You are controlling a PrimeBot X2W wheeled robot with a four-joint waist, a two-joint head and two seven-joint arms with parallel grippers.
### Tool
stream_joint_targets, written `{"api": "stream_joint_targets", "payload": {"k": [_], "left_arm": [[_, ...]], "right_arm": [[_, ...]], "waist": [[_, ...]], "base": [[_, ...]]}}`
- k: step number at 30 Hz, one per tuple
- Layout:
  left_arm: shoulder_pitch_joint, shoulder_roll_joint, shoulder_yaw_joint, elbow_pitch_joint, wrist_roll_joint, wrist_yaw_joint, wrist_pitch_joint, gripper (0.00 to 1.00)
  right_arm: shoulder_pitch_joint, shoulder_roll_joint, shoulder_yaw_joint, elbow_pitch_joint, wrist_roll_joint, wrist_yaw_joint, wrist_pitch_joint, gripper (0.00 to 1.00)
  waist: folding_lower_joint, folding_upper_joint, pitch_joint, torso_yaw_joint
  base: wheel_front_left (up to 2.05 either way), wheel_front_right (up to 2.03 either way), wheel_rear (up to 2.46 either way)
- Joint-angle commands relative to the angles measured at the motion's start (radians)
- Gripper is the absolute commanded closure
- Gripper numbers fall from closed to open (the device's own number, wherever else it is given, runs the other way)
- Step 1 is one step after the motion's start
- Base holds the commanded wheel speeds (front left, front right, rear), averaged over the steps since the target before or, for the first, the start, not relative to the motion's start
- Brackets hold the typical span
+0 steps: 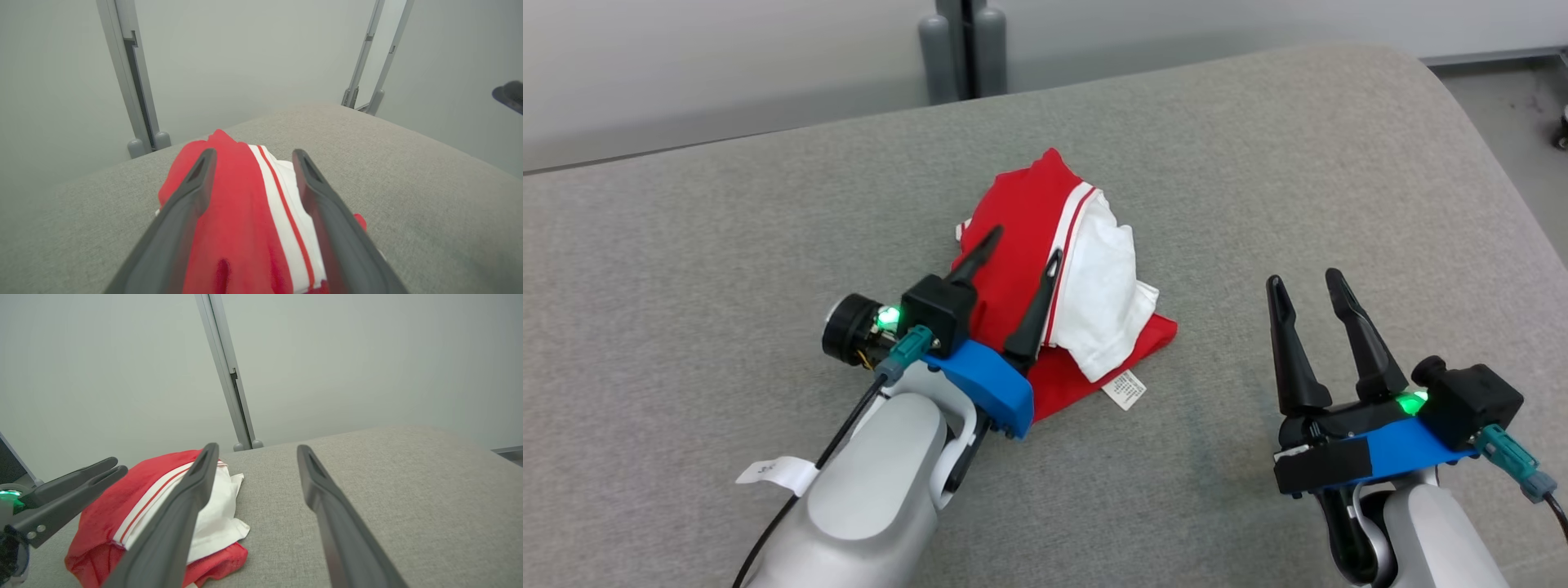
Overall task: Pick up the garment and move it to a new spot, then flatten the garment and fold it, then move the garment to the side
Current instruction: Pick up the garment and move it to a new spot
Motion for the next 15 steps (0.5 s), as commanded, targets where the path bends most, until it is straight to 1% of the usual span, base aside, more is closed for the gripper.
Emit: {"api": "stream_joint_targets", "payload": {"k": [1, 4, 11, 12, 15], "left_arm": [[-0.012, 0.001, 0.022, -0.028, 0.002, 0.016, -0.01, 0.0], [0.019, 0.014, 0.065, -0.098, 0.01, 0.041, -0.013, 0.0], [0.147, 0.084, 0.195, -0.279, 0.044, 0.101, -0.013, 0.0], [0.147, 0.084, 0.195, -0.279, 0.044, 0.101, -0.013, 0.0], [0.207, 0.116, 0.257, -0.35, 0.058, 0.123, -0.013, 0.0]], "right_arm": [[0.014, -0.004, -0.011, 0.003, -0.005, 0.002, -0.004, 0.0], [0.025, -0.004, -0.023, 0.008, -0.016, 0.002, -0.004, 0.0], [0.047, -0.004, -0.045, 0.015, -0.034, 0.002, -0.004, 0.0], [0.047, -0.004, -0.045, 0.015, -0.034, 0.002, -0.004, 0.0], [0.058, -0.004, -0.053, 0.019, -0.039, 0.002, -0.004, 0.0]], "waist": [[0.0, 0.0, -0.012, 0.015], [0.0, 0.0, -0.031, 0.043], [0.0, 0.0, -0.072, 0.111], [0.0, 0.0, -0.072, 0.111], [0.0, 0.0, -0.086, 0.142]], "base": [[0.0, 0.0, 0.0], [0.0, 0.0, 0.0], [0.0, 0.0, 0.0], [0.0, 0.0, 0.0], [0.0, 0.0, 0.0]]}}
